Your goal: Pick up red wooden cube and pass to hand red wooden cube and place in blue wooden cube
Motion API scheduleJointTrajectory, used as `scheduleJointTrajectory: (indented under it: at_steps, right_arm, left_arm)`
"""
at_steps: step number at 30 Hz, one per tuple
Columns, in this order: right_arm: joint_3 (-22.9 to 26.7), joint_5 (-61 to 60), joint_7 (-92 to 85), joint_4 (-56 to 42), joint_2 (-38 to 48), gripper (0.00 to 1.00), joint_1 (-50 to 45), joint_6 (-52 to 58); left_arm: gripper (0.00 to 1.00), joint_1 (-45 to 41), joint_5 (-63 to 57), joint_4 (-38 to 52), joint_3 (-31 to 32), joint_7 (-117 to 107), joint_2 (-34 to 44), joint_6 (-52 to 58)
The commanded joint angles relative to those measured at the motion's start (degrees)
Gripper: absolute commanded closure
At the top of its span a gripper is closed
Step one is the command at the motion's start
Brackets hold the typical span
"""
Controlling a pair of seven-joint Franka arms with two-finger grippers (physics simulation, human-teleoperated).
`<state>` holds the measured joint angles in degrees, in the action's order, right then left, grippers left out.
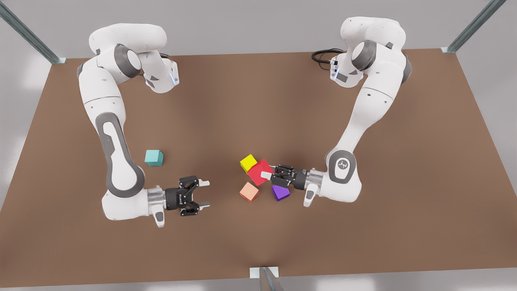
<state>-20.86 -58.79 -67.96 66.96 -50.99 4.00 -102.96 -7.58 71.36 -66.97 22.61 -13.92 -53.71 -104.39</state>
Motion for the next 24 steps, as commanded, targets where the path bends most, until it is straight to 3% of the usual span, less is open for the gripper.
scheduleJointTrajectory:
  at_steps: [1,5,13,17,24]
  right_arm:
    - [-0.2,-3.0,-46.5,0.5,0.1,0.00,-0.1,-1.4]
    - [-0.2,-5.1,-46.6,1.4,-0.7,0.00,-1.6,-1.5]
    - [-1.8,-13.3,-49.4,4.0,-1.6,0.00,-3.7,-0.8]
    - [-2.3,-14.2,-49.5,4.8,-1.5,0.00,-3.7,-0.7]
    - [-2.3,-13.9,-49.7,5.1,-0.8,0.00,-1.1,3.5]
  left_arm:
    - [0.30,-0.2,1.7,0.0,0.1,22.5,0.0,0.7]
    - [0.33,-1.4,-4.2,0.0,0.2,30.5,0.5,-3.5]
    - [0.33,-2.4,-4.2,0.1,1.1,31.9,0.6,-7.5]
    - [0.33,-3.7,-3.9,-0.2,3.1,31.8,0.9,-13.6]
    - [0.33,-3.6,-3.6,-0.3,3.1,31.7,0.8,-13.4]
